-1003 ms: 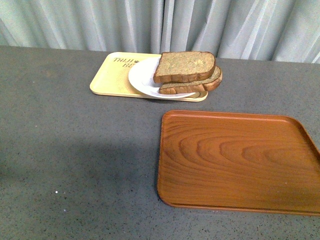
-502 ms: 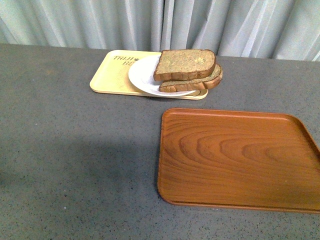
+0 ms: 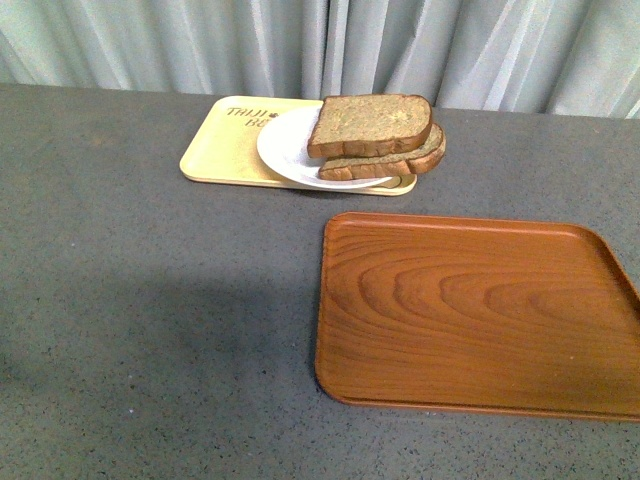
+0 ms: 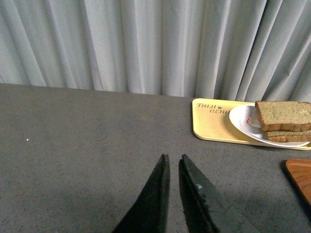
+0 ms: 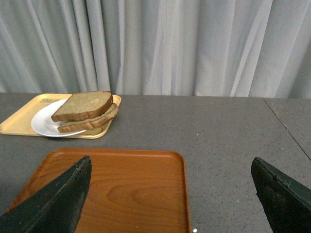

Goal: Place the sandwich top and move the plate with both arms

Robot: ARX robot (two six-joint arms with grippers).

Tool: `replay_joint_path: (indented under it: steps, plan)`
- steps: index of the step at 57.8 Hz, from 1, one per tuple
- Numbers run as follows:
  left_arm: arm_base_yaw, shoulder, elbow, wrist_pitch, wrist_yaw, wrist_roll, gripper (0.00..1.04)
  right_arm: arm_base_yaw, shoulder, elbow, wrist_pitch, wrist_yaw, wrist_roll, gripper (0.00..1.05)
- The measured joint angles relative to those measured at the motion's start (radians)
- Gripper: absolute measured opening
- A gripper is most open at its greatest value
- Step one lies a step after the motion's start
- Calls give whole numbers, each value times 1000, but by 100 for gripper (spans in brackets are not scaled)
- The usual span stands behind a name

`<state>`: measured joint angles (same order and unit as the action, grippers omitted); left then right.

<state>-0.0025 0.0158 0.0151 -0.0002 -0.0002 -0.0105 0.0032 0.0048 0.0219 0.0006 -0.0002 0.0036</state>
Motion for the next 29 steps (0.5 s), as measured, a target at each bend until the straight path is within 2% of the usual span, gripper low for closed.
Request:
replay_joint_path:
  steps: [29]
  plan:
    - [0,0,0,0,0,0,97,0,0,0,0,0,0,96]
